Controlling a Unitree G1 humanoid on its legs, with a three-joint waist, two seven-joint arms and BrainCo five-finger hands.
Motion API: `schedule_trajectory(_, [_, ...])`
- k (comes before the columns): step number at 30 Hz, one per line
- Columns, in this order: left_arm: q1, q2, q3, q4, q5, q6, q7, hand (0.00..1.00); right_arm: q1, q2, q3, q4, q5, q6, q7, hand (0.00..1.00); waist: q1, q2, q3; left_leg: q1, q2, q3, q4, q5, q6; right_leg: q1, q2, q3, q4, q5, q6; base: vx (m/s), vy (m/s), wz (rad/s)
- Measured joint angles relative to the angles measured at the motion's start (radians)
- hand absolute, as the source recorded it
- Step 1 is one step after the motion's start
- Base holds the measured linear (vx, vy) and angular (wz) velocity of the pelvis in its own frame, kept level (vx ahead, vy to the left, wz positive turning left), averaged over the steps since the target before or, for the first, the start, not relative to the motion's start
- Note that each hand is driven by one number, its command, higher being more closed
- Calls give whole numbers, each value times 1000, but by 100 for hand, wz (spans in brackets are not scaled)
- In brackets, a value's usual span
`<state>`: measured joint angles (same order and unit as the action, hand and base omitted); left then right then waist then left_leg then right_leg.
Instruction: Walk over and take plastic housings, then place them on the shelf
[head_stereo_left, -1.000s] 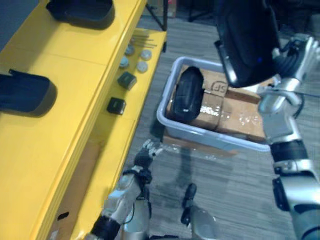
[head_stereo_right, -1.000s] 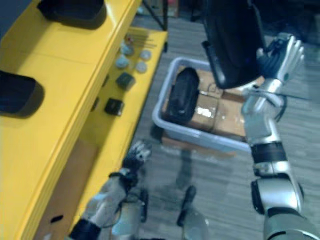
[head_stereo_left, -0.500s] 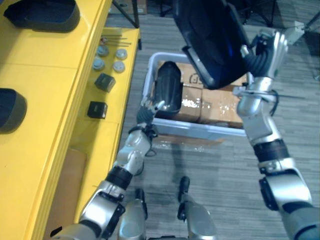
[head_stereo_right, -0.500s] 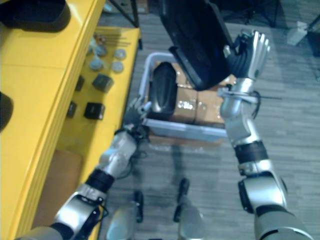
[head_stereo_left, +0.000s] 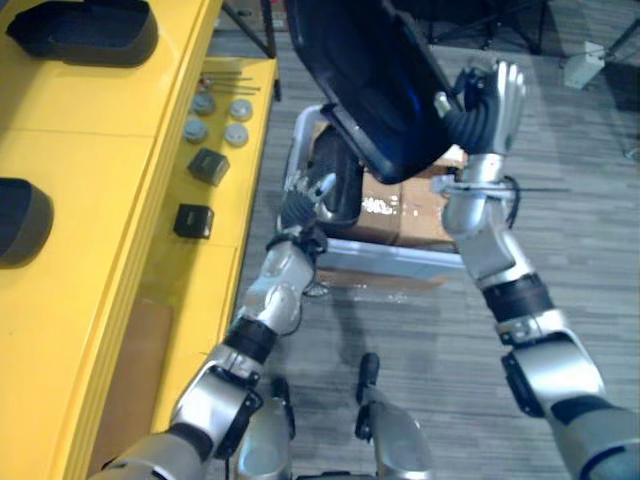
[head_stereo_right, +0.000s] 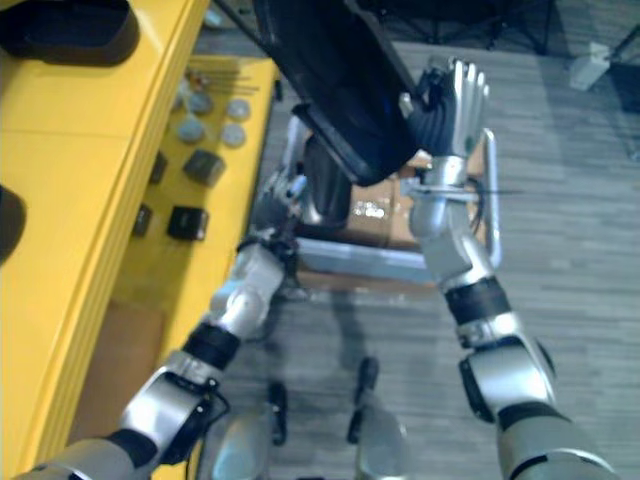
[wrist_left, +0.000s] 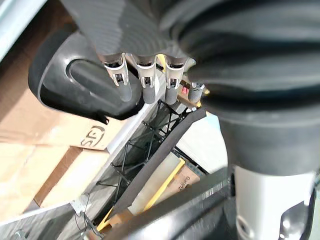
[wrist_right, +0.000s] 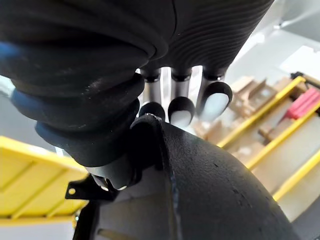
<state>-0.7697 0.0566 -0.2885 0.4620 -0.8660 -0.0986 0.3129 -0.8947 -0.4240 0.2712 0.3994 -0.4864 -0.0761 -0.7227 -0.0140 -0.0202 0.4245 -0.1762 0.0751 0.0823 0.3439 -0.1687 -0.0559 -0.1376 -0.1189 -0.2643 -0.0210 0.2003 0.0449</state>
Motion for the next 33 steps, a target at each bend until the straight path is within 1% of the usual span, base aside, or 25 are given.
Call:
schedule_trajectory(6, [-12,-13,-11,0,1,-4,25,0,-2,24,43,2,0,-32,0,100,0,3,3,0,0,2,-2,0,0,-1,0,1,0,0,0,-23,32,-1])
schedule_trajectory(9, [-13,-19,-13,0,1,-4,33,0,-2,38,66,3,-1,-38,1,100,0,4,3,0,0,2,-2,0,0,-1,0,1,-1,0,0,-4,13,0])
schedule_trajectory(13, [-15,-26,-39,1,2,-8,40,0,-2,64,108,5,-2,-73,1,100,1,4,3,0,-1,2,-3,0,0,-1,0,0,-2,0,0,0,0,0])
schedule_trajectory(17, [-24,-26,-39,19,2,-11,59,0,-2,84,123,5,1,-93,1,100,1,4,3,0,-1,2,-3,0,0,-1,0,1,-3,0,-1,0,0,0])
schedule_trajectory(19, [-24,-27,-39,31,1,-22,67,0,-1,93,134,3,1,-106,2,100,1,4,3,0,-1,4,-3,0,0,-1,0,2,-4,1,-1,0,0,0])
schedule_trajectory(20, [-24,-28,-39,36,1,-31,77,100,3,104,135,0,1,-111,3,100,0,4,3,0,0,5,-3,0,0,-1,0,3,-7,2,-3,0,0,0])
schedule_trajectory(22, [-24,-28,-39,42,1,-42,101,100,18,118,135,-10,3,-113,5,100,0,4,3,0,0,7,-3,0,0,-1,1,5,-8,3,-3,0,0,0])
schedule_trajectory(24, [-24,-39,-38,55,1,-83,135,100,65,129,134,-58,13,-113,8,100,0,4,3,1,0,8,-4,-1,-1,-1,1,9,-9,3,-2,0,0,0])
schedule_trajectory(25, [-24,-42,-38,57,1,-93,145,100,75,133,134,-68,15,-113,8,100,0,3,3,1,0,10,-4,-1,-1,-2,1,12,-9,4,-2,0,0,-4])
schedule_trajectory(27, [-24,-58,-33,64,0,-151,168,100,114,147,129,-107,48,-113,9,100,-1,1,5,1,0,12,-4,-1,-1,-2,1,16,-12,7,-2,0,0,-4])
schedule_trajectory(28, [-24,-63,-29,64,0,-166,173,100,123,148,128,-117,54,-113,9,100,-1,0,7,2,0,12,-4,-1,-1,-2,1,17,-12,7,-2,0,0,0])
schedule_trajectory(30, [-24,-70,5,64,-3,-222,184,100,162,153,128,-142,64,-113,12,100,-3,-4,12,1,1,14,-4,-1,-1,-2,2,18,-15,9,-4,0,0,-3])
schedule_trajectory(32, [-24,-62,13,64,-17,-258,184,100,196,155,133,-151,71,-113,17,100,-3,-4,12,1,2,15,-4,-1,-2,-2,3,20,-19,11,-4,0,0,-5])
schedule_trajectory(33, [-25,-63,18,64,-26,-267,183,100,208,157,137,-151,71,-113,24,100,-3,-4,12,1,2,15,-5,-1,-2,-2,3,20,-20,12,-4,-11,15,-3])
